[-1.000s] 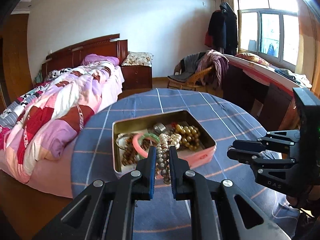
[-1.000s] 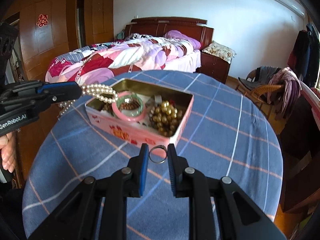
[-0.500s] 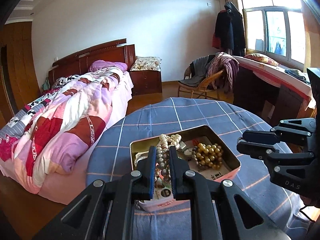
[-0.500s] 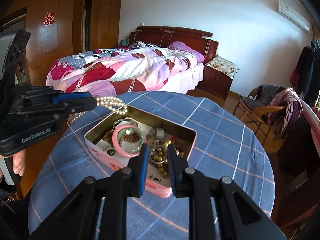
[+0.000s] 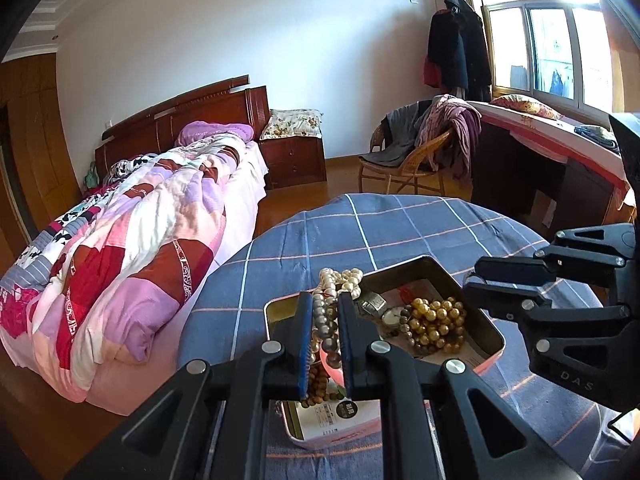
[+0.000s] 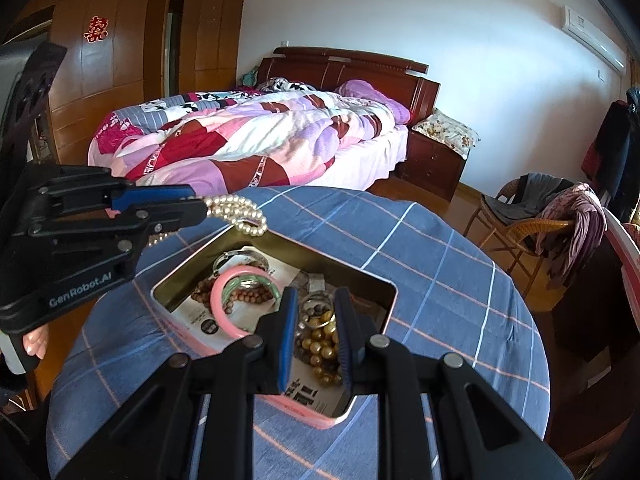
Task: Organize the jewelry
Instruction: 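Carry pearl necklace and silver ring over the pink tin, then lower pearl necklace and ring into the tin and open both tools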
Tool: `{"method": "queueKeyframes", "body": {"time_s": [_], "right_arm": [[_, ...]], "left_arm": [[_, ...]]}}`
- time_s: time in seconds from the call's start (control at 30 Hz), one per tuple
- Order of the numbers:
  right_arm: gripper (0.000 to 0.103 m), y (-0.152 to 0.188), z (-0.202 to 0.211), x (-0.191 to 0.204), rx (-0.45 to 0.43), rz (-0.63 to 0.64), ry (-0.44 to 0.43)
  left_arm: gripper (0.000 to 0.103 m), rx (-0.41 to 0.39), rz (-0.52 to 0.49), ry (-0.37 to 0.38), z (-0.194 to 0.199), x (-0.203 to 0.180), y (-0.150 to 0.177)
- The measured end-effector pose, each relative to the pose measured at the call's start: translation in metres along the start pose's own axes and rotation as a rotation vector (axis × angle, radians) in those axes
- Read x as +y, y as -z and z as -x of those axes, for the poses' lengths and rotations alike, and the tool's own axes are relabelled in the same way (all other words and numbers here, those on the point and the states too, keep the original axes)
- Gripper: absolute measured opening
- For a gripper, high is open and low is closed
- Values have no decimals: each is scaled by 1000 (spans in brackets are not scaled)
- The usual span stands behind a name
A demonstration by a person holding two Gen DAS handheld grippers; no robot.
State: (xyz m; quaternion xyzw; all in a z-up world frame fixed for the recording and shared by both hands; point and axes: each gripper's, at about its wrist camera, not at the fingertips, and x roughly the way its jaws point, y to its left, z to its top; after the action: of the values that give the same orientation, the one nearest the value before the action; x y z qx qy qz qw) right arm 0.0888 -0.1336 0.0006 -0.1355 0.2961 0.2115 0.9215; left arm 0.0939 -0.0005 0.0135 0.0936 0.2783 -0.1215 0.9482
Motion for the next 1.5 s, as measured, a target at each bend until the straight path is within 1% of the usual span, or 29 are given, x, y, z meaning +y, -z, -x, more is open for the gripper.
{"method": "queueKeyframes", "body": {"time_s": [0.2,0.77,1.13,1.5], "right_arm": [[21,-7,-10,-3,11,0,4],[21,-10,-33,-1,66,-7,-4],[21,-11,-44,-6,94,-12,-8],[22,-7,-52,-2,130,-4,-14]], "left_arm": [[11,18,3,-5,-11,2,1],[11,78,-6,-9,-36,5,3],[11,110,-29,-4,-46,-3,6],[12,145,-46,-4,-54,-7,17]]}}
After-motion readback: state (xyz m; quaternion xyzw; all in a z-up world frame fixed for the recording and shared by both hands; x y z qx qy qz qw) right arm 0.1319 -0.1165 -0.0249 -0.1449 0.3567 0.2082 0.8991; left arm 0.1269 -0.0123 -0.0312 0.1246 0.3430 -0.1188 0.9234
